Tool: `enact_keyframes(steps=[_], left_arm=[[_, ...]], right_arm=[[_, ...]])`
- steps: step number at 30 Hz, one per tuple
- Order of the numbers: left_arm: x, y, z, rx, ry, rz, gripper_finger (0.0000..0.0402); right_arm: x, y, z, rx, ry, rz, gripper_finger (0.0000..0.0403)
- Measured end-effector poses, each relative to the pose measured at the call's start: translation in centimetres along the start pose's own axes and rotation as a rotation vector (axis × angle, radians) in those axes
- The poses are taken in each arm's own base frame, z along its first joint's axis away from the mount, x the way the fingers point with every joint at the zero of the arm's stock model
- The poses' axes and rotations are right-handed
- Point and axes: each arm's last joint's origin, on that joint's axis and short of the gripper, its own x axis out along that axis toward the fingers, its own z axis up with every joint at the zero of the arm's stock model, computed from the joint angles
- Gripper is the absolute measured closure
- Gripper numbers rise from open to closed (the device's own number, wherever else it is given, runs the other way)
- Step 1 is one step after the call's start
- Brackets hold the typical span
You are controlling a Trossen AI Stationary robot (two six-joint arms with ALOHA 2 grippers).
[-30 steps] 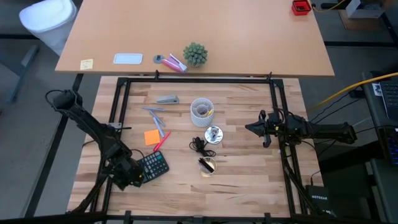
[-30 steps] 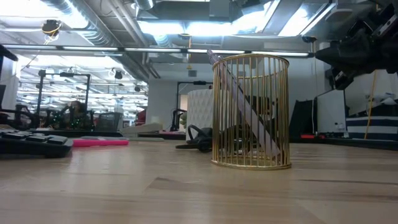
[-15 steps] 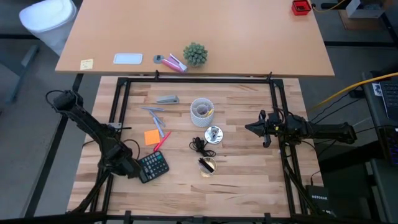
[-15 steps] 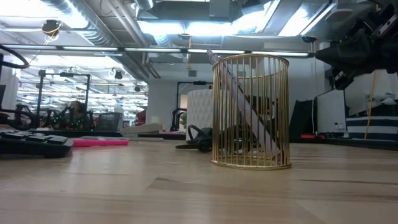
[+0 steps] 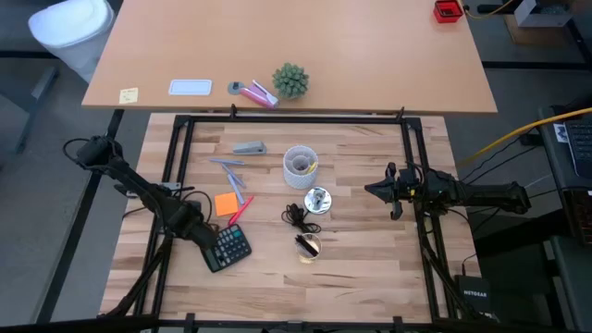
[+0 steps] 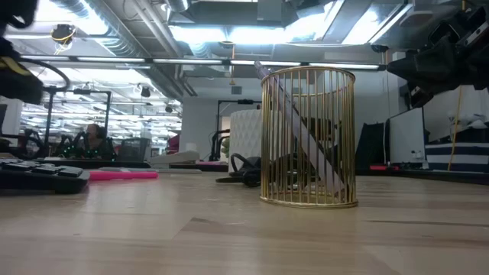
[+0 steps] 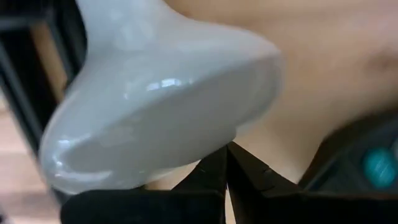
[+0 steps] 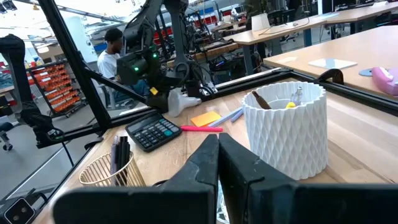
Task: Screw lightbulb
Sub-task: Insert the lightbulb into the lamp
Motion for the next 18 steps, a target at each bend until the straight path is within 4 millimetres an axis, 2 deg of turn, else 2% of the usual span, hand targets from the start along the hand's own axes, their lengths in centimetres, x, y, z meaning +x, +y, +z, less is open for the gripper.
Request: enact_keyframes(steps=[11, 18], left_arm=[[0.1, -1.6, 4.9, -0.061, -0.414, -0.134, 0.0401], [-0.8, -3.9, 7.1, -0.007, -0.636, -0.329, 0.0401]], right_arm=[[0.0, 0.0, 0.1, -0.014, -0.009, 0.002, 0.0391], [0.0, 0.0, 0.1, -0.024, -0.017, -0.024, 0.0391]])
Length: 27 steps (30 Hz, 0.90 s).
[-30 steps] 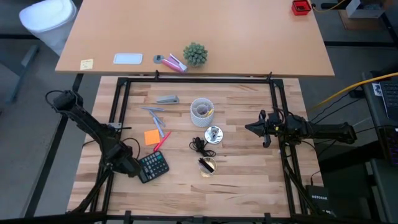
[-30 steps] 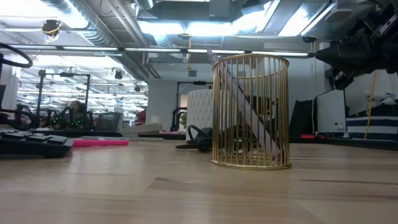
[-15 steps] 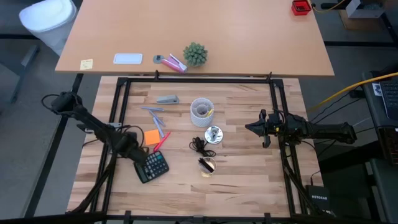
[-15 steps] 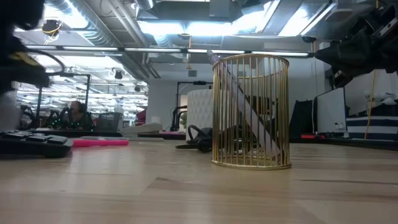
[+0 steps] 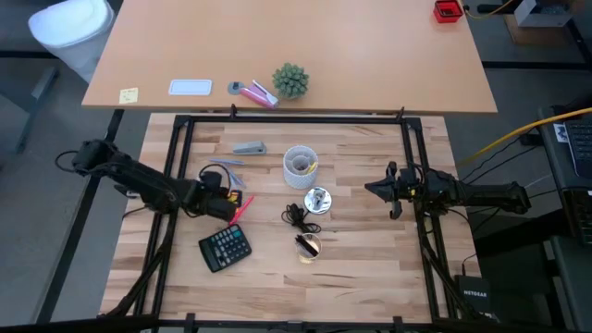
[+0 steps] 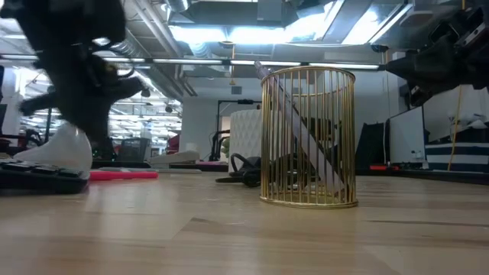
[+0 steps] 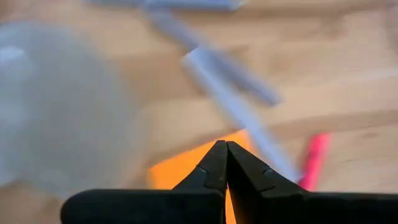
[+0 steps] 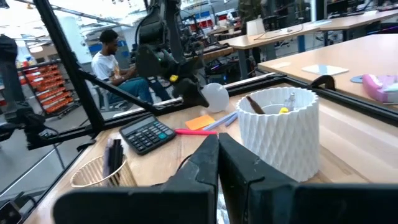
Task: Screw lightbulb
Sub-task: Insert the lightbulb into the lamp
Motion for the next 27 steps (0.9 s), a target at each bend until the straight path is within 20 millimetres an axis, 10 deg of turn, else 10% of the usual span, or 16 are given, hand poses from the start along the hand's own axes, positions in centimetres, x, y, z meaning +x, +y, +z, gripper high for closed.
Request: enact_keyframes(steps=[16, 27], left_arm=[[-7.9, -0.7, 7.6, 0.391, -0.013, -0.02, 0.0401], [-9.5, 2.2, 6.8, 0.431, 0.538, -0.048, 0.0401]], right_arm=[[0.0, 0.0, 0.0, 0.001, -0.001, 0.003, 0.0391], [0.0, 0.0, 0.0, 0.002, 0.0, 0.004, 0.0391]])
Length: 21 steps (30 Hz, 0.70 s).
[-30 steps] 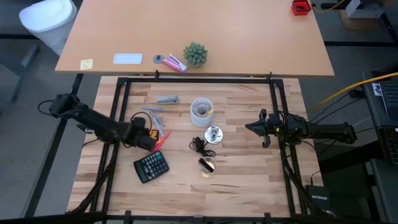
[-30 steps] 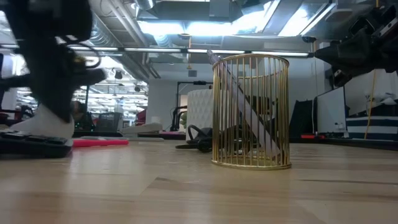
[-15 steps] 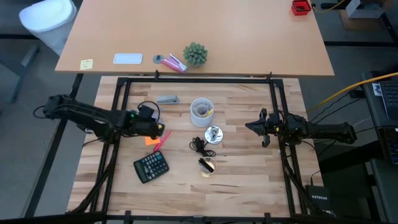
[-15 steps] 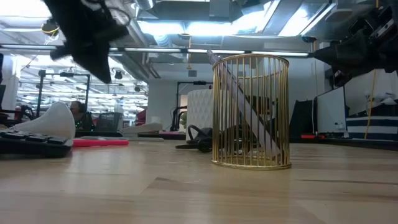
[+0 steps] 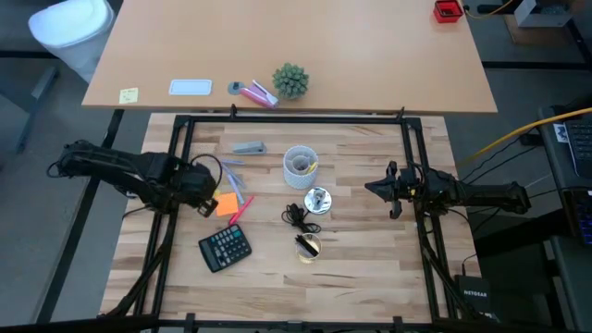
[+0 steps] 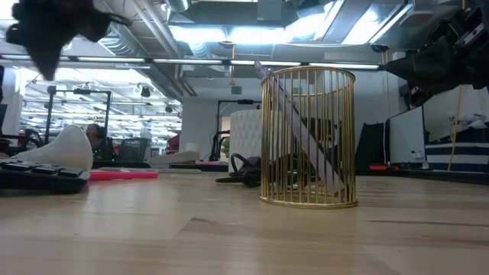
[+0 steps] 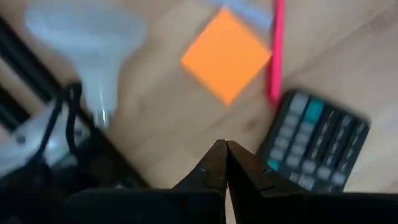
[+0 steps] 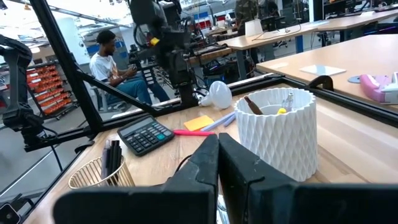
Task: Screw lightbulb
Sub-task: Insert the lightbulb into the lamp
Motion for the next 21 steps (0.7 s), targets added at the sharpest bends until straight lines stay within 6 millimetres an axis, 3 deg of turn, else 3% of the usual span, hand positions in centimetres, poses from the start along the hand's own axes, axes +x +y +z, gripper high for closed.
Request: enact_keyframes(steps=[5, 11, 16, 21], left_arm=[[0.9, 0.4, -0.3, -0.003, 0.051, 0.05, 0.0373], [2.4, 1.3, -0.4, -0.088, 0.07, 0.136, 0.0296], [3.9, 2.0, -0.1, -0.104, -0.021, 0.21, 0.0243], [4.6, 2.3, 0.5, -0.141, -0.08, 0.264, 0.0225]], right_arm=[[0.0, 0.0, 0.0, 0.0, 0.0, 0.0, 0.0391], [0.0, 0.0, 0.0, 0.0, 0.004, 0.0, 0.0391], [0.0, 0.0, -0.1, -0.001, 0.007, -0.001, 0.0391], [0.0, 0.0, -0.1, -0.001, 0.007, -0.001, 0.0391]])
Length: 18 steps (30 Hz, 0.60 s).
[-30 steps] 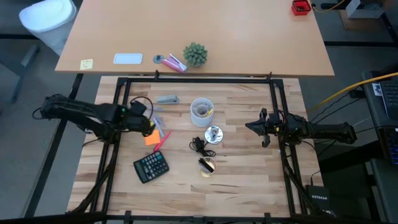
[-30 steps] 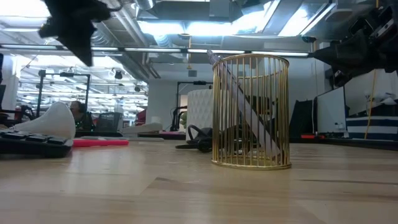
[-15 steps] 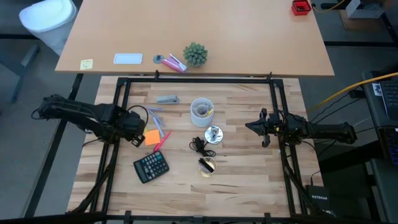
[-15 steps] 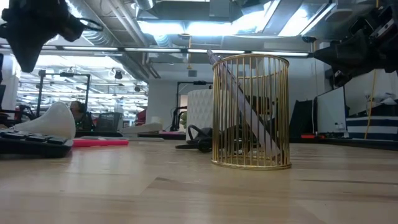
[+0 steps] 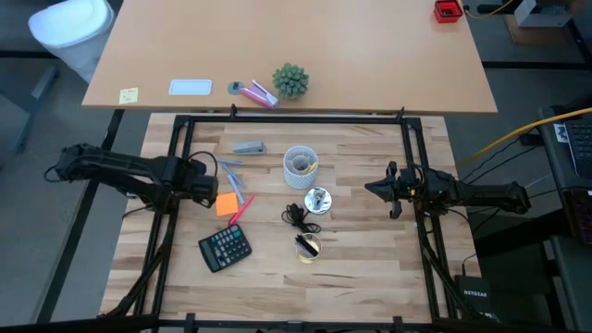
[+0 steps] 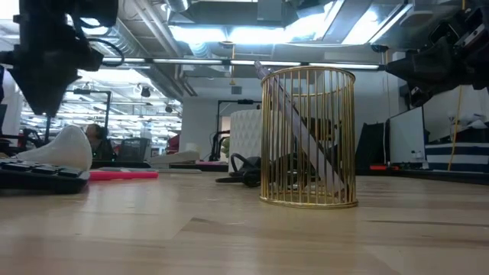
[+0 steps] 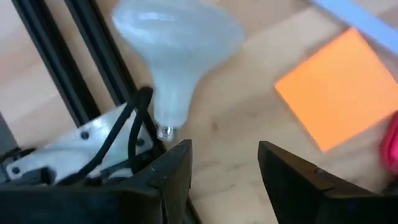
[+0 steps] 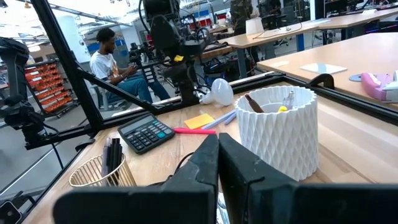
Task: Screw lightbulb
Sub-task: Insert the lightbulb into the lamp
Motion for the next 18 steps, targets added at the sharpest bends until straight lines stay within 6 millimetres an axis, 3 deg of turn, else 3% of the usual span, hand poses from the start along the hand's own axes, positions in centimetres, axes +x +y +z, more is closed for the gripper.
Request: enact_keyframes(steps=[18], left_arm=[[3.1, -0.5, 2.2, -0.408, -0.102, 0.193, 0.0224]], right_arm=[[0.0, 0.0, -0.1, -0.001, 0.008, 0.001, 0.0391]])
